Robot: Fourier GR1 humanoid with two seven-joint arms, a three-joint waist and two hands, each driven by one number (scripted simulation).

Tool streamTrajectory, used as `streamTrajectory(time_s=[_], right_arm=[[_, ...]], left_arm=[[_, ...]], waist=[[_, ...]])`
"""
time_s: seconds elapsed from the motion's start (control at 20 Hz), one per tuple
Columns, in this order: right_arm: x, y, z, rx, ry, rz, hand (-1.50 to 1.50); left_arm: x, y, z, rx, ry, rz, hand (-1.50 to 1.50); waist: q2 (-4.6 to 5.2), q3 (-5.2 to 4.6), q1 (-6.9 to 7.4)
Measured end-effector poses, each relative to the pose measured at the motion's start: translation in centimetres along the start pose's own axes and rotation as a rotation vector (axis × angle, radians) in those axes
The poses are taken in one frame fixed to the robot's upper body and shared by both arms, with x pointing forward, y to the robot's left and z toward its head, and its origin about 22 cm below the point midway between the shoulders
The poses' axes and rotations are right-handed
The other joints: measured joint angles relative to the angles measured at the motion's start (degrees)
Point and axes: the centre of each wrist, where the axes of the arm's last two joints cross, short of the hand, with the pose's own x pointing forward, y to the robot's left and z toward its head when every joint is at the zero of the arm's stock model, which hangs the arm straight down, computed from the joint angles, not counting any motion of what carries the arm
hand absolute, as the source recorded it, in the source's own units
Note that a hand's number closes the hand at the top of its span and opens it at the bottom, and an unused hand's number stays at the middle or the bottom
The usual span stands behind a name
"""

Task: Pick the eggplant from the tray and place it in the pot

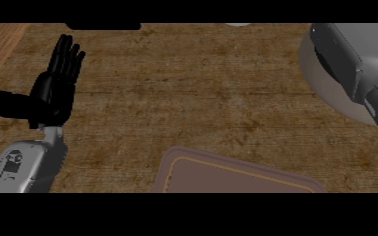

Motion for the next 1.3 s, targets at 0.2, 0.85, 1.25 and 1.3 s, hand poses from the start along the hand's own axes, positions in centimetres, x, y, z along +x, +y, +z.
streamTrajectory(time_s=[0.2,0.85,1.25,1.3], right_arm=[[-3.1,1.9,-1.4,-0.001,0.033,0.006,1.50],[-14.6,5.4,-5.8,0.010,0.115,-0.019,1.50],[-19.3,6.9,-6.7,0.137,0.223,-0.063,-1.50],[-19.9,7.0,-6.7,0.164,0.246,-0.098,-1.50]], left_arm=[[-0.3,0.3,0.3,0.014,0.003,0.000,0.00],[-0.1,0.6,0.6,0.011,-0.002,-0.001,0.00],[0.1,0.6,0.4,-0.006,-0.008,0.006,0.00],[0.2,0.4,0.4,-0.003,-0.011,0.009,0.00]], waist=[[-0.24,0.03,-0.88],[0.05,0.07,-0.48],[0.25,-0.19,0.40],[0.14,-0.42,0.35]])
